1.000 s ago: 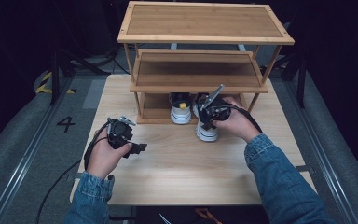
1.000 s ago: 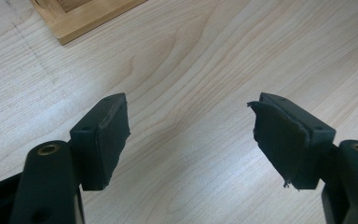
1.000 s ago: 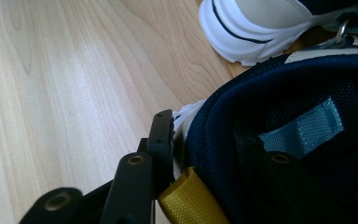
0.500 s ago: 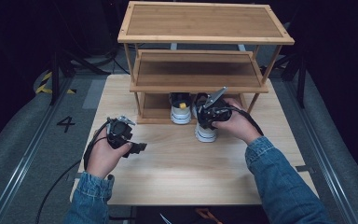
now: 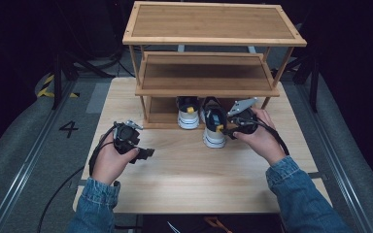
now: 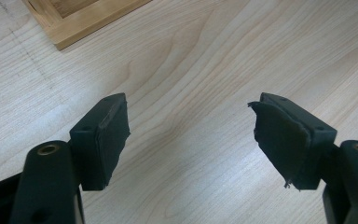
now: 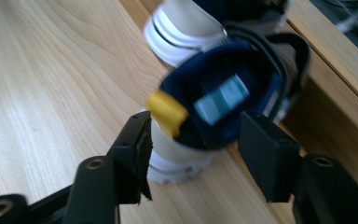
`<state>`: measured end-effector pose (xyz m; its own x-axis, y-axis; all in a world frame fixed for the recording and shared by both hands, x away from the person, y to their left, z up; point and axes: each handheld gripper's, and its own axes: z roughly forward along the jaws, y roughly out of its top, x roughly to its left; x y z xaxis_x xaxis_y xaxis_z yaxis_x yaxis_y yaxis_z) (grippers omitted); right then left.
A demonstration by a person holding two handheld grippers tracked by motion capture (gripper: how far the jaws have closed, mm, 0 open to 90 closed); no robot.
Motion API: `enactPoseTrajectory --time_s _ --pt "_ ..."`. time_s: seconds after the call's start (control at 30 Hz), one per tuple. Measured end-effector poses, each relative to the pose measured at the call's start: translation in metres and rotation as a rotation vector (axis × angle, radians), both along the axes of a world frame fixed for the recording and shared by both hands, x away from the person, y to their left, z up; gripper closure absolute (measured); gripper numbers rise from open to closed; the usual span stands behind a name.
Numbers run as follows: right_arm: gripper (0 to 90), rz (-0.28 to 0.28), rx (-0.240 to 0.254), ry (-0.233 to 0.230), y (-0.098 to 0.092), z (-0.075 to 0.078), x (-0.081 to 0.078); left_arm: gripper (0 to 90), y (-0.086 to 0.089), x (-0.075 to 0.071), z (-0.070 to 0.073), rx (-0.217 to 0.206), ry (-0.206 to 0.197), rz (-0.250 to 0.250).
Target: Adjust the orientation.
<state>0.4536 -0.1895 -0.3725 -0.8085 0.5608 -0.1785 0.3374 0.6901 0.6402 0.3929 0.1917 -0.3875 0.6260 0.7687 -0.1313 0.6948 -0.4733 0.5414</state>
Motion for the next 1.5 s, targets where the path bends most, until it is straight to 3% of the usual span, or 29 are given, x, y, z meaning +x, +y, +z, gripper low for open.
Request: enactPoseTrajectory --time_s 0.07,0.2,0.6,0.8,0.97,1.1,1.5 --pt "53.4 -0.031 0.007 -0.001 -0.004 -0.005 -0.006 26.7 -0.001 0.0 0.0 0.002 -0.002 0.0" --pt "59.7 -0.077 0.038 0.041 -0.006 -0.017 -0.013 26.8 -0.002 0.0 0.0 0.004 -0.002 0.002" --pt "49.3 -0.182 0.084 0.058 0.005 -0.049 -0.014 26.6 0.005 -0.006 -0.002 0.008 -0.001 0.014" --pt "51.4 -0.218 0.098 0.029 0.007 -0.05 -0.01 26.5 0.012 -0.012 -0.004 0.014 0.005 0.039" --pt "52.0 -0.214 0.133 0.045 0.005 -0.046 -0.004 26.5 0.015 -0.015 -0.004 0.013 0.004 0.052" --pt "52.2 -0.203 0.12 0.073 0.006 -0.041 0.004 26.6 0.015 -0.015 -0.004 0.015 0.006 0.048" --pt "52.6 -0.221 0.141 0.049 0.01 -0.043 0.028 26.7 0.012 -0.011 -0.005 0.01 0.011 0.039"
